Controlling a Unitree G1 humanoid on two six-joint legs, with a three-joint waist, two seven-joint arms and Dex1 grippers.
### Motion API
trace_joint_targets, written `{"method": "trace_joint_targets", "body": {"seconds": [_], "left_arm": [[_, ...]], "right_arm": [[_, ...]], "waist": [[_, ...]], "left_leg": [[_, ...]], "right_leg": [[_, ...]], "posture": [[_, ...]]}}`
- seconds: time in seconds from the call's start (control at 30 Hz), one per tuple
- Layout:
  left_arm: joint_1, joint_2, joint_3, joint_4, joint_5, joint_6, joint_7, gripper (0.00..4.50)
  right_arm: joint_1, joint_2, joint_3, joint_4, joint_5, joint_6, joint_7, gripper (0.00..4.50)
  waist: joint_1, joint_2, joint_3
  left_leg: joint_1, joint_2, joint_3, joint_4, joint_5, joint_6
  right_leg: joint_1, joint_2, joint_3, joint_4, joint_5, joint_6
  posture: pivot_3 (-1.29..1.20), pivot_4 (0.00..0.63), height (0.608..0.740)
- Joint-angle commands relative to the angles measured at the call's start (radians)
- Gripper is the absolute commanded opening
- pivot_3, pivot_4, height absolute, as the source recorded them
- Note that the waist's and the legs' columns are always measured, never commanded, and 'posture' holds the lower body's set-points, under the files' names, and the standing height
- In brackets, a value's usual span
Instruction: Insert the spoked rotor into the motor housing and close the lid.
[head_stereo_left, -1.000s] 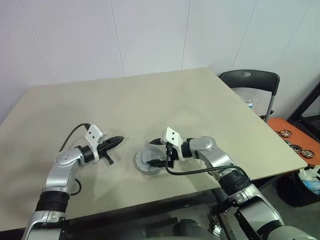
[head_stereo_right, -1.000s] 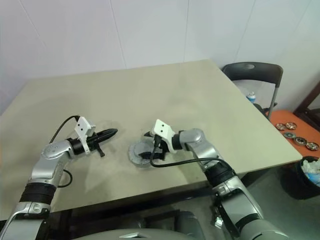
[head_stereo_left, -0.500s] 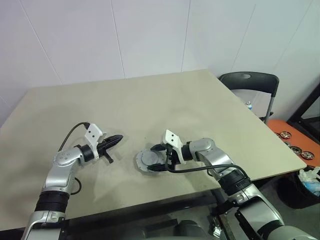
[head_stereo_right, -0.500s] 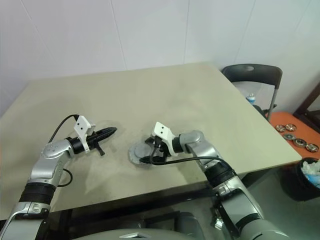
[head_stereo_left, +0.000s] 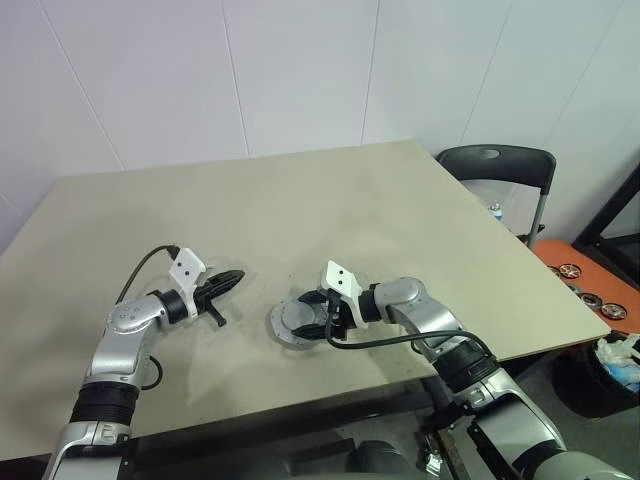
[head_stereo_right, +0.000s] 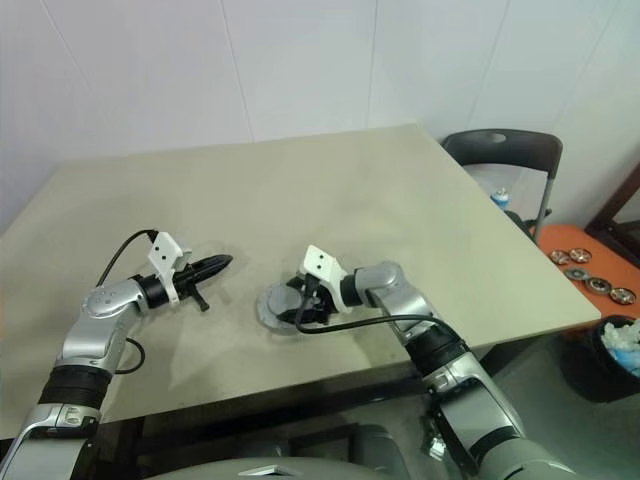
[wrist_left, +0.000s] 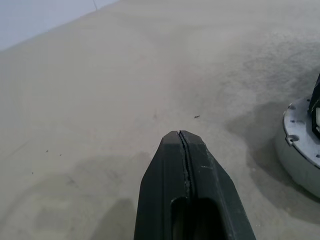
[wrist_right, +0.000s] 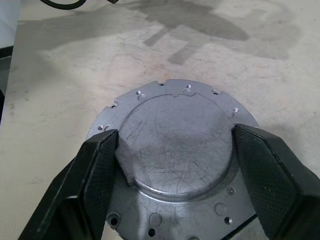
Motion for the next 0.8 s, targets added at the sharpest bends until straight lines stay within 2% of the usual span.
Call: {"method": "trace_joint_targets", "body": {"seconds": [0.03, 0.2, 0.5, 0.63, 0.8], "left_arm": [[-0.021, 0.005, 0.013, -0.010, -0.002, -0.019, 0.003, 0.00], [-0.021, -0.006, 0.005, -0.012, -0.001, -0.016, 0.001, 0.00], [-0.020, -0.012, 0.000, -0.024, -0.002, -0.009, -0.005, 0.00], [-0.023, -0.014, -0.005, -0.023, -0.002, -0.007, -0.008, 0.00], [-0.017, -0.019, -0.009, -0.059, -0.036, 0.023, -0.045, 0.00]], "right_arm": [[0.007, -0.028, -0.004, 0.007, -0.008, 0.004, 0.021, 3.25], [-0.010, -0.041, -0.031, -0.008, 0.027, 0.023, 0.059, 3.25], [-0.016, -0.058, 0.028, 0.025, -0.074, -0.022, 0.007, 3.25], [-0.040, -0.031, -0.016, 0.006, -0.021, 0.037, -0.002, 3.25], [-0.040, -0.060, 0.017, 0.004, -0.046, 0.070, 0.017, 3.25]], "waist": [[0.000, 0.000, 0.000], [0.009, 0.000, 0.000], [0.023, 0.000, 0.000], [0.023, 0.000, 0.000], [0.023, 0.000, 0.000]], "left_leg": [[0.000, 0.000, 0.000, 0.000, 0.000, 0.000], [-0.002, 0.000, 0.000, -0.001, 0.000, 0.001], [-0.002, 0.000, 0.000, -0.002, -0.001, 0.001], [-0.001, 0.000, 0.000, -0.001, 0.000, 0.001], [-0.001, 0.000, 0.000, -0.001, 0.000, 0.000]], "right_leg": [[0.000, 0.000, 0.000, 0.000, 0.000, 0.000], [-0.001, -0.001, 0.000, -0.003, 0.000, 0.000], [-0.001, 0.000, 0.000, -0.003, 0.000, 0.000], [0.000, 0.000, 0.000, -0.002, 0.000, 0.000], [-0.001, 0.000, 0.000, -0.002, 0.000, 0.000]], "posture": [[0.00, 0.000, 0.740], [0.00, 0.000, 0.740], [0.00, 0.000, 0.740], [0.00, 0.000, 0.740], [0.00, 0.000, 0.740]]}}
